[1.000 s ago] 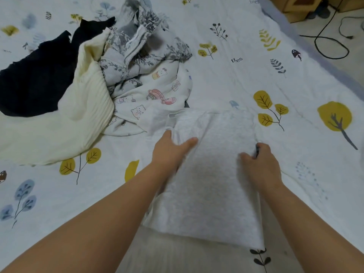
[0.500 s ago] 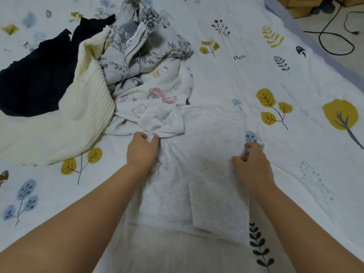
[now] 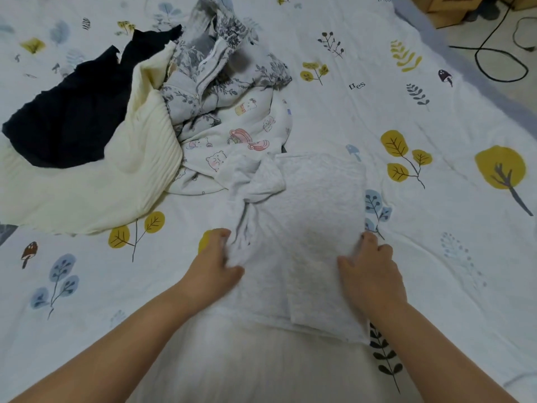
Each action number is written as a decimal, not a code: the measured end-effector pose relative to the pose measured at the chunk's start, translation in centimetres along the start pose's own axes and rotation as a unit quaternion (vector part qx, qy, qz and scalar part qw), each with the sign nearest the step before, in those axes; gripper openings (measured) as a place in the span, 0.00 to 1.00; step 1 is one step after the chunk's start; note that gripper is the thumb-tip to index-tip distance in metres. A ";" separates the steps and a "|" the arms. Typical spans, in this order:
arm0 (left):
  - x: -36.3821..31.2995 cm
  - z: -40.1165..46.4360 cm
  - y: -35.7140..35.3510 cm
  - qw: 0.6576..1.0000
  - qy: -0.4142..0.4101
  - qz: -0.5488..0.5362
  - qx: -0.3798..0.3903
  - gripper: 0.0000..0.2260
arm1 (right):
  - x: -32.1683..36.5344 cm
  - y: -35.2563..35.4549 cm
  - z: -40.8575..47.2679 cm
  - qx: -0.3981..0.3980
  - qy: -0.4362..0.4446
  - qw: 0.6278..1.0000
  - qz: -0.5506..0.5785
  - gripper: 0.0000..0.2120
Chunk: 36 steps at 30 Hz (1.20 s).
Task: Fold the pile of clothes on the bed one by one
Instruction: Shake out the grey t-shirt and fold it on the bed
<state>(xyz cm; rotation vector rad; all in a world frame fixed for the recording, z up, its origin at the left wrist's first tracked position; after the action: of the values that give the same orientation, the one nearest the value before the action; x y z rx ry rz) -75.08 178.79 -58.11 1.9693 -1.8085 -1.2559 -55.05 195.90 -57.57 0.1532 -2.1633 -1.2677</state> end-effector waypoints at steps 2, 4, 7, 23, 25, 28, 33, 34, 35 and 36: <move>1.6 0.2 1.9 0.997 0.037 -0.050 -0.052 0.25 | -0.6 -0.3 -0.4 0.005 -0.013 0.999 0.051 0.24; 3.4 0.2 3.2 0.989 0.086 0.007 -0.120 0.27 | -1.3 -0.5 -0.9 0.014 -0.026 0.997 0.077 0.23; 4.6 0.0 2.3 0.980 0.122 0.095 -0.127 0.30 | -1.8 -1.3 -1.7 0.043 -0.042 0.993 0.105 0.24; 7.1 -6.9 -1.9 0.986 0.071 -0.148 -0.027 0.28 | -3.3 -1.0 -7.4 0.086 0.002 0.966 0.243 0.31; 8.9 -8.5 -3.4 0.983 0.092 -0.156 -0.020 0.28 | -4.5 -1.6 -9.0 0.107 -0.003 0.971 0.216 0.32; 11.0 -10.3 -5.7 0.984 0.123 -0.130 -0.010 0.28 | -6.1 -2.6 -10.7 0.129 -0.012 0.975 0.181 0.32; 8.4 -9.9 -2.6 0.979 0.087 0.004 -0.184 0.29 | -6.6 -1.1 -9.3 0.080 -0.017 0.993 0.089 0.30; 7.0 -9.2 -1.8 0.974 0.065 0.014 -0.215 0.30 | -6.1 -0.1 -8.4 0.043 -0.009 0.996 0.081 0.29; 5.5 -8.3 -1.2 0.971 0.045 0.018 -0.234 0.30 | -5.5 0.7 -7.3 0.008 0.004 0.997 0.081 0.29; 3.9 -7.4 -1.0 0.969 0.027 0.022 -0.243 0.31 | -4.8 1.3 -6.3 -0.019 0.014 0.996 0.088 0.29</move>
<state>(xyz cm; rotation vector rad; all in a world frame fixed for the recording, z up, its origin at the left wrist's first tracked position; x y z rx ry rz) -69.80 172.65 -55.89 1.6611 -1.3420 -1.4459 -47.39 193.79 -56.51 -0.0339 -2.0781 -1.1983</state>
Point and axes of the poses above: each hand's wrist, its own z-axis towards the middle knuckle, its own y-axis out of the back of the hand, x = y × z, the point moved 10 cm from there along z, towards the middle knuckle, and after that the axes turned 14 degrees about y, right-handed, at the moved point
